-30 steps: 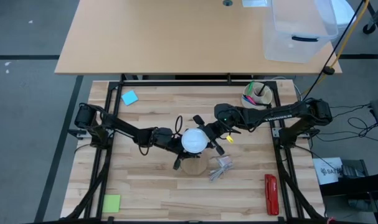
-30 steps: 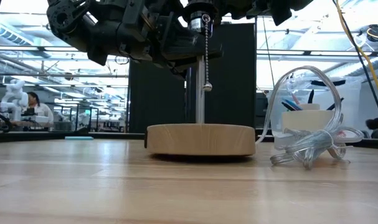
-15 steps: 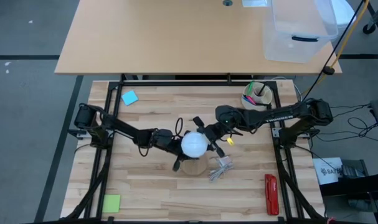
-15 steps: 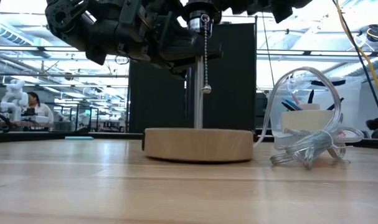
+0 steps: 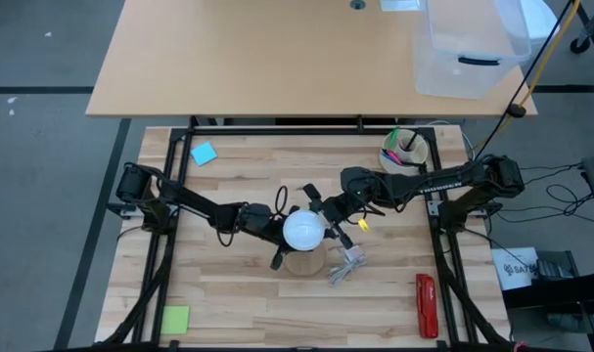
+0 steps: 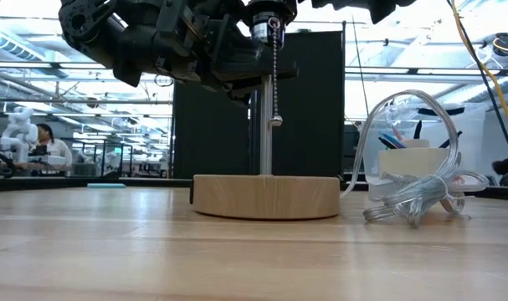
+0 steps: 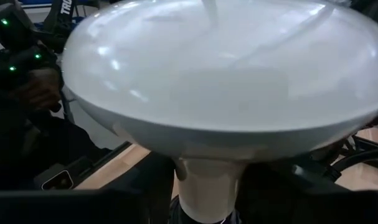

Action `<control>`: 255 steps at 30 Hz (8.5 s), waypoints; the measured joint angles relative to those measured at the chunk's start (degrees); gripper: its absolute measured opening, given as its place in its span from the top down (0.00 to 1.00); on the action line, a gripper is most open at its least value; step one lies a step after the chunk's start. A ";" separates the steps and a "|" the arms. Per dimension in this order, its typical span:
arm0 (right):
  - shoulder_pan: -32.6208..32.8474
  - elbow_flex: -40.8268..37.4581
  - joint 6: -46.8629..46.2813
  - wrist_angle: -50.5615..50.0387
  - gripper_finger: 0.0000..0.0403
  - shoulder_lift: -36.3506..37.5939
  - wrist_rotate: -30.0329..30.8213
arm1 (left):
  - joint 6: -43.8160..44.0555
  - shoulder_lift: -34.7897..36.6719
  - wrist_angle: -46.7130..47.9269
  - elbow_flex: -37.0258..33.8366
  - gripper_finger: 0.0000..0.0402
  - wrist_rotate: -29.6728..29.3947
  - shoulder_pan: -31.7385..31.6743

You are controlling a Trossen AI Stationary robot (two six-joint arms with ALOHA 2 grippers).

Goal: Screw lightbulb
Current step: Remove the lightbulb from the lamp

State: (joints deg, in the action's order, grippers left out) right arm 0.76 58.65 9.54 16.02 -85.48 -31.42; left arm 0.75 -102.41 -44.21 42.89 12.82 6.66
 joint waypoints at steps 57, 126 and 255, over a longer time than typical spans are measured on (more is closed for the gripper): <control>5.15 0.96 -1.36 -12.39 0.35 4.25 19.86 | 0.20 0.00 0.09 0.04 0.84 0.07 0.11; 29.41 -4.88 -6.71 30.97 0.35 -13.87 102.09 | 1.47 -0.04 -1.33 0.04 0.84 -21.01 0.28; 1.33 -2.25 6.98 -0.69 0.59 2.61 18.04 | -0.64 0.11 2.04 0.09 0.84 -4.32 -0.57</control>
State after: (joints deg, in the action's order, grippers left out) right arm 2.09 56.40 16.52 15.34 -82.87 -13.38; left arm 0.12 -102.30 -42.17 42.98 8.50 6.09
